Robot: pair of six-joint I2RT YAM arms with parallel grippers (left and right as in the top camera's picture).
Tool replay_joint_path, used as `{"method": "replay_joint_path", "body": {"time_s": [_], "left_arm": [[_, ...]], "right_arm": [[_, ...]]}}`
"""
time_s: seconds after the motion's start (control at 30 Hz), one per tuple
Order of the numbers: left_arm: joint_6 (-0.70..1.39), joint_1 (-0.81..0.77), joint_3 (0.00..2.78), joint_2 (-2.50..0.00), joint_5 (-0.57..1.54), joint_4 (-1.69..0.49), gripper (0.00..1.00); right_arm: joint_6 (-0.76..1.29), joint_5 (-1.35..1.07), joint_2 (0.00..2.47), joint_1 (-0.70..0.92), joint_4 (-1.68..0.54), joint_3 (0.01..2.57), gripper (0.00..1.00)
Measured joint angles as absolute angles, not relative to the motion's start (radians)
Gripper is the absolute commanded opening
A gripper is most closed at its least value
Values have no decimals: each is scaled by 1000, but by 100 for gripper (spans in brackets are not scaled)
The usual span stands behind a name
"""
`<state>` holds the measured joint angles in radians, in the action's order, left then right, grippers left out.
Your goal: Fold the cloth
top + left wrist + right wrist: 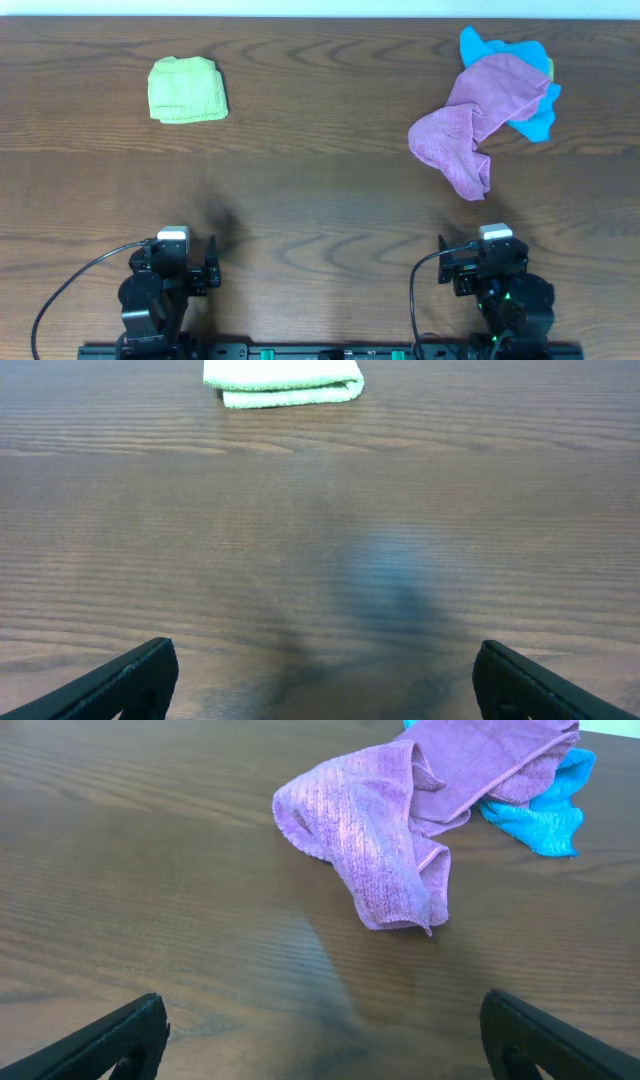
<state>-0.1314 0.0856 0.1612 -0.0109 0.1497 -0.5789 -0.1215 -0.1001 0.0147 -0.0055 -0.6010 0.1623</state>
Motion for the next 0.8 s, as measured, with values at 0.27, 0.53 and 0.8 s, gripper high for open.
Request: {"method": "replay_joint_path", "body": {"time_s": [0.27,0.53,0.8], "left_arm": [[-131,86,161,-11,150,-579,95],[-131,86,161,-11,150,-579,95],[-131,86,161,-10,150,-579,95]], "right_arm": [[-31,-100,93,-24,-560,198,99],[51,-100,497,-78,-566,496,99],[76,-100,924,-86,-646,843,99]]}}
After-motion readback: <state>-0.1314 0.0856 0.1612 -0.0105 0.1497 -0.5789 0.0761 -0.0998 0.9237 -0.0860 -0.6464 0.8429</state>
